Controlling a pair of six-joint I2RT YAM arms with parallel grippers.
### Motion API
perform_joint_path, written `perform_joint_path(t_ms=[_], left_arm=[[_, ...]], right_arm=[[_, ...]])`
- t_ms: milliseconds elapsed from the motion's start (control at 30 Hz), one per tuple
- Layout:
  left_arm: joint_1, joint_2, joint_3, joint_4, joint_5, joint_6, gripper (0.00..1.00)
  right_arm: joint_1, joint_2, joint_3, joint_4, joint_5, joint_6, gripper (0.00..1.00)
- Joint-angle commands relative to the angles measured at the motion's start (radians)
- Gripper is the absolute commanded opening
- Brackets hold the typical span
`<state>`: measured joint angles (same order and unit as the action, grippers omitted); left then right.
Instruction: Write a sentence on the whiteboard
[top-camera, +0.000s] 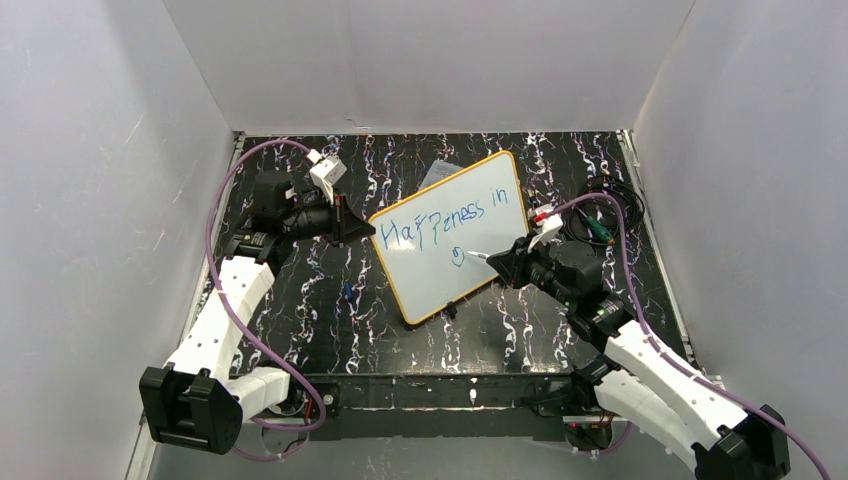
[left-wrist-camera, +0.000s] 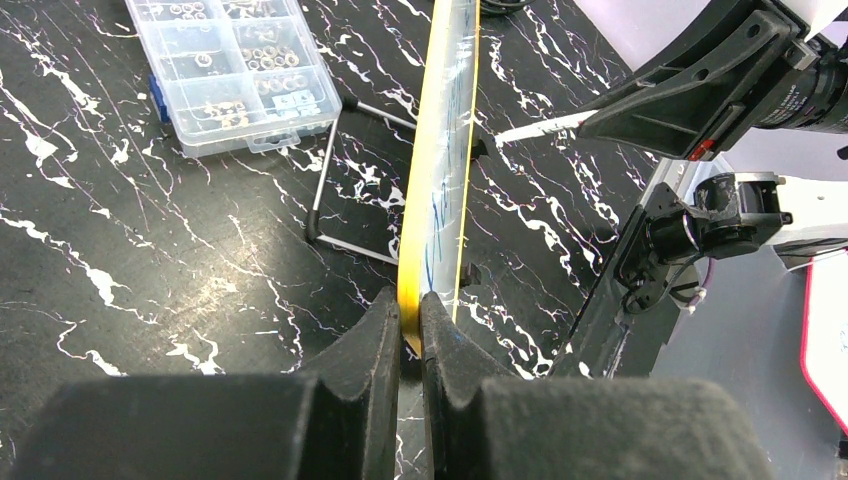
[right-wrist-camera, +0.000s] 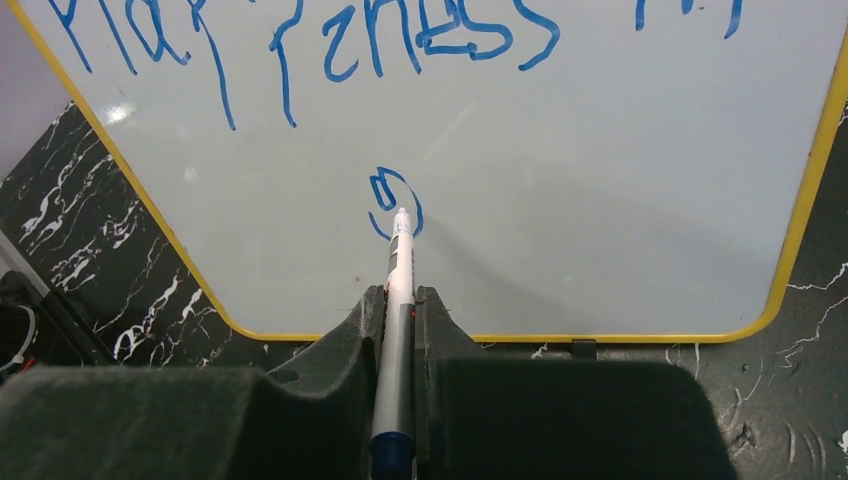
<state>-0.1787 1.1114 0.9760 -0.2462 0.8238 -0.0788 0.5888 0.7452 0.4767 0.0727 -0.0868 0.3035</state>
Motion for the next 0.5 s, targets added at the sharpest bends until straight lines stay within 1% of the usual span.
perform_joint_path(t_ms=[0, 133, 467], left_arm=[[-0.007, -0.029, -0.011, 0.007, 0.038, 0.026, 0.0], [-0.006, -0.028, -0.011, 0.007, 0.04, 0.027, 0.0], [-0.006, -0.025, -0.01, 0.007, 0.044, 0.026, 0.0]], right_arm=[[-0.02, 0.009, 0.009, 0.038, -0.034, -0.016, 0.01], [-0.037, 0.029, -0.01, 0.104, -0.082, 0.008, 0.01], [-0.04, 0.026, -0.01, 0.153, -0.06, 0.017, 0.01]])
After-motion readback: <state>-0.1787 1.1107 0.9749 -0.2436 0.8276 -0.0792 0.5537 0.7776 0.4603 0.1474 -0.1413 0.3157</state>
